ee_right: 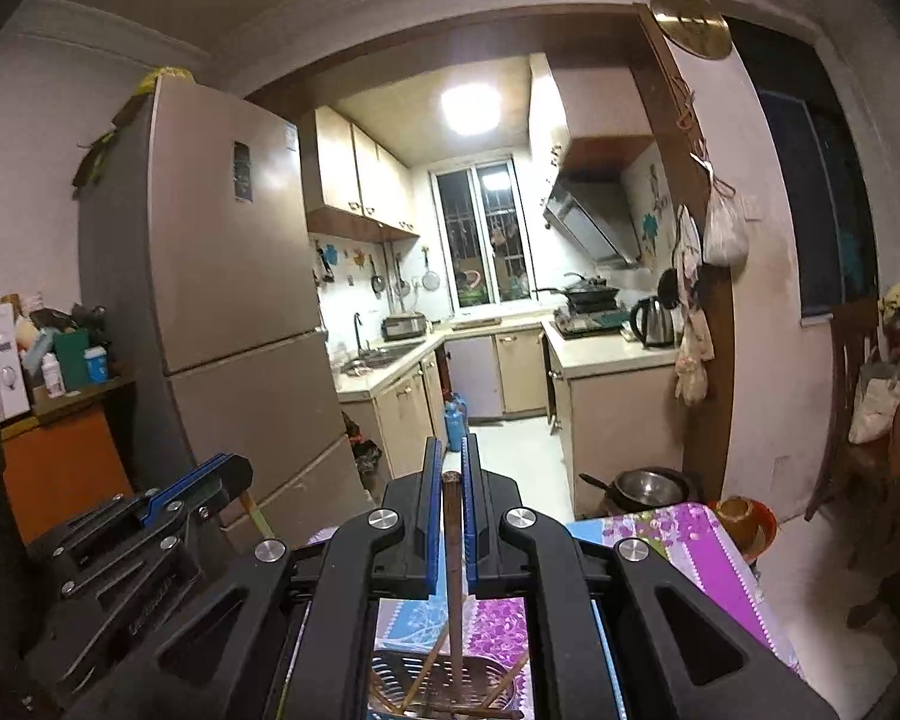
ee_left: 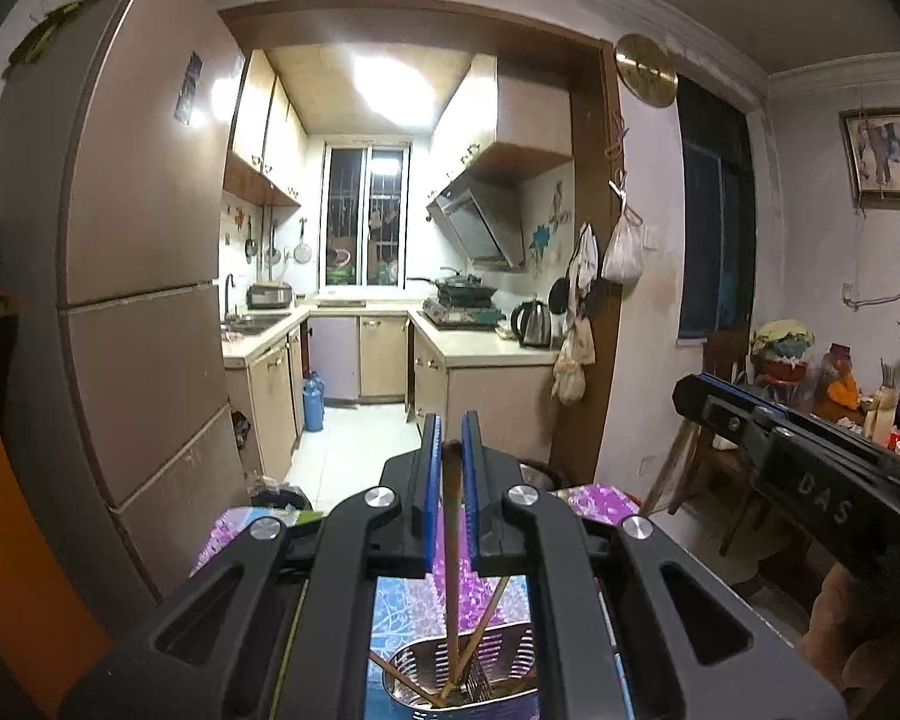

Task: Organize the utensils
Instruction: 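Lower both chopsticks into the holder and open both grippers, then move both tools back over the remaining chopsticks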

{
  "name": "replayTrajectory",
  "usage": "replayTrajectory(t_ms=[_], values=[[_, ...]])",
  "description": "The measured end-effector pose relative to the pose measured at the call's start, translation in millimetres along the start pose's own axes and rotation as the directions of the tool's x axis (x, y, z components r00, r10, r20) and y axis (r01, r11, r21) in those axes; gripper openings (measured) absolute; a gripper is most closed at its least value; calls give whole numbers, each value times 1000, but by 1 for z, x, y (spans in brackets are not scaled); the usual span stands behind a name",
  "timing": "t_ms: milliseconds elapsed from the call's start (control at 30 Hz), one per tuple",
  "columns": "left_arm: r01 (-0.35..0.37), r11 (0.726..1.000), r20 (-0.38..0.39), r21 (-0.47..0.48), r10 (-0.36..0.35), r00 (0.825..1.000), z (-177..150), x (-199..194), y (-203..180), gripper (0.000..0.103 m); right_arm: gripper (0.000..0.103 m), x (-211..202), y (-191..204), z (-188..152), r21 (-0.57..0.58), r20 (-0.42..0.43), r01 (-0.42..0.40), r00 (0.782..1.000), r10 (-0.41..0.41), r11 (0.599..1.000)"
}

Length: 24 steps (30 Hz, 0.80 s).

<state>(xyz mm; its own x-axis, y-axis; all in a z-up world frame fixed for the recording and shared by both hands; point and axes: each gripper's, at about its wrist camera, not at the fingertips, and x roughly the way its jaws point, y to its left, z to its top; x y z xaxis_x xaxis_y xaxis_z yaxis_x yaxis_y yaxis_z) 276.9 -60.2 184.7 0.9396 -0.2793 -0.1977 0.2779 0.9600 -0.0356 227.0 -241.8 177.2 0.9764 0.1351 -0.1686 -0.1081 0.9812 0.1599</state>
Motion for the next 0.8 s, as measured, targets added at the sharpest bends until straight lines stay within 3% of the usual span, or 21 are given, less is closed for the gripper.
replayTrajectory(t_ms=[467, 600, 800], values=[[-49, 997, -170, -67, 37, 985, -67, 46, 26, 6, 8, 40, 5, -62, 7, -134, 12, 991, -11, 1000], [-65, 995, -121, -81, 55, 991, -54, 22, 35, 6, 8, 23, 0, -54, 7, -117, 14, 993, -13, 1000], [-63, 990, 31, -128, 67, 997, -20, -43, 51, 6, 8, -53, -19, -37, 2, -110, -29, 993, 29, 1000]])
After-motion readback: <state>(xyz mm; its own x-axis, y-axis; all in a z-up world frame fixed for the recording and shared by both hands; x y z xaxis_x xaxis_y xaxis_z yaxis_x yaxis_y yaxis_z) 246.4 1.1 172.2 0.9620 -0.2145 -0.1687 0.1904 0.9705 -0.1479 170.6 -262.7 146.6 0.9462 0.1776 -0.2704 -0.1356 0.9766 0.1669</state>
